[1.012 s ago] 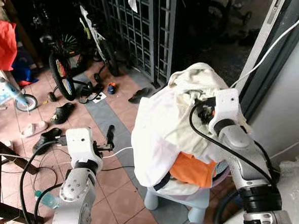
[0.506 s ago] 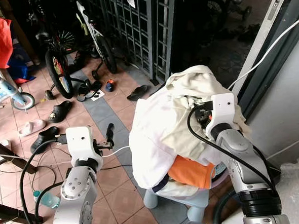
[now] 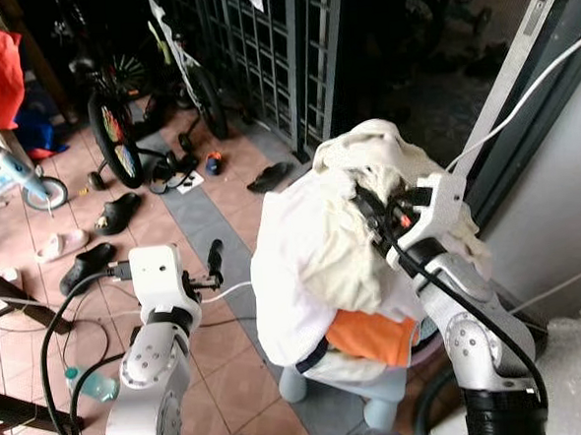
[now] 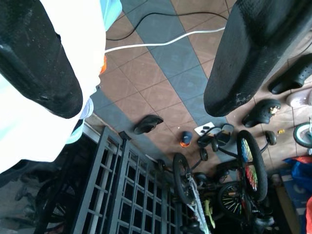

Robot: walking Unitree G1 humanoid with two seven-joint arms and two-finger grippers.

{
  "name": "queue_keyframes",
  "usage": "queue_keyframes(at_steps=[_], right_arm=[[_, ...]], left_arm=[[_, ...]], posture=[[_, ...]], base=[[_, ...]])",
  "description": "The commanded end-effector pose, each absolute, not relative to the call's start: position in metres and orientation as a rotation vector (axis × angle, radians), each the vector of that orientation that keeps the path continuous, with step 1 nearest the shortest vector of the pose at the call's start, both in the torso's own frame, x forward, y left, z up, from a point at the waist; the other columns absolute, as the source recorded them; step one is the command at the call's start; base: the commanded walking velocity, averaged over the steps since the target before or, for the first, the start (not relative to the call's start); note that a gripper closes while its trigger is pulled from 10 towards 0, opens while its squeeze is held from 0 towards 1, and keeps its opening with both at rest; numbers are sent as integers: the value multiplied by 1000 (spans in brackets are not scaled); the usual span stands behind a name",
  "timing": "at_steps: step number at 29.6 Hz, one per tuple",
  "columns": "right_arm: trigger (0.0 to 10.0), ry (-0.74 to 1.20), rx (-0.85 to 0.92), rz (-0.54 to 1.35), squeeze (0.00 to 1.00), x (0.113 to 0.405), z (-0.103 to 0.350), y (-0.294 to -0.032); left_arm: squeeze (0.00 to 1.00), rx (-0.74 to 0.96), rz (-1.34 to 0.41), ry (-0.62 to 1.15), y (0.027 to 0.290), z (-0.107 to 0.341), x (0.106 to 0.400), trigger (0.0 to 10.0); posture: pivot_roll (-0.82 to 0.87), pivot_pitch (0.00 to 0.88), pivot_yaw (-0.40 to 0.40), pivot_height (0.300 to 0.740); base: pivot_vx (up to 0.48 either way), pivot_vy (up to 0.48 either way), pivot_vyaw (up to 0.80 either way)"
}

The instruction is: Clothes washing

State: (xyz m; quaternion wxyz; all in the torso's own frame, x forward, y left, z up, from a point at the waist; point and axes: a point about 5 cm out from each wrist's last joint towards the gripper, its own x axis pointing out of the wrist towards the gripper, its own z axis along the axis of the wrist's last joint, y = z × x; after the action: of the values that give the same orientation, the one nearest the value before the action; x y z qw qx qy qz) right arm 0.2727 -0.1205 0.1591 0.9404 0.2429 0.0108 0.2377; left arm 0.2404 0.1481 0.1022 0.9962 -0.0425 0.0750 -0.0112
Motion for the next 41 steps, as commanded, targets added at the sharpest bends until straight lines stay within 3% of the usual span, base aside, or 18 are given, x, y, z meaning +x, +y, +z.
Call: queue_keyframes(at_steps=[1, 6, 11, 15, 16, 17, 18, 41], right_arm=[[0, 5, 551, 552, 0, 266, 167, -117], [0, -4, 654, 593, 0, 261, 175, -117], [0, 15, 272, 526, 0, 257, 163, -125], [0, 34, 151, 421, 0, 255, 153, -138], [3647, 39, 142, 395, 0, 255, 151, -140], [3647, 42, 134, 377, 0, 255, 150, -142], [10000, 54, 121, 328, 0, 256, 147, -147], [10000, 29, 53, 274, 0, 260, 140, -148]], left_arm=[[0, -81, -22, 157, 147, 101, 243, 10000], [0, -62, -17, 154, 145, 103, 247, 10000], [0, -45, -25, 142, 144, 104, 248, 10000], [0, -44, -29, 139, 144, 105, 248, 10000], [0, -45, -28, 140, 144, 105, 248, 10000], [0, -46, -27, 141, 145, 104, 248, 10000], [0, -50, -22, 144, 145, 104, 248, 10000], [0, -44, -19, 143, 145, 103, 250, 10000]], posture=[[-21, 16, 46, 740], [-26, 18, 50, 740], [-29, 19, 48, 740], [-29, 20, 48, 740], [-30, 21, 49, 740], [-30, 21, 49, 740], [-32, 22, 52, 740], [-34, 21, 53, 740]], base=[[0, 0, 0], [0, 0, 0], [0, 0, 0], [0, 0, 0], [0, 0, 0], [0, 0, 0], [0, 0, 0], [0, 0, -758]])
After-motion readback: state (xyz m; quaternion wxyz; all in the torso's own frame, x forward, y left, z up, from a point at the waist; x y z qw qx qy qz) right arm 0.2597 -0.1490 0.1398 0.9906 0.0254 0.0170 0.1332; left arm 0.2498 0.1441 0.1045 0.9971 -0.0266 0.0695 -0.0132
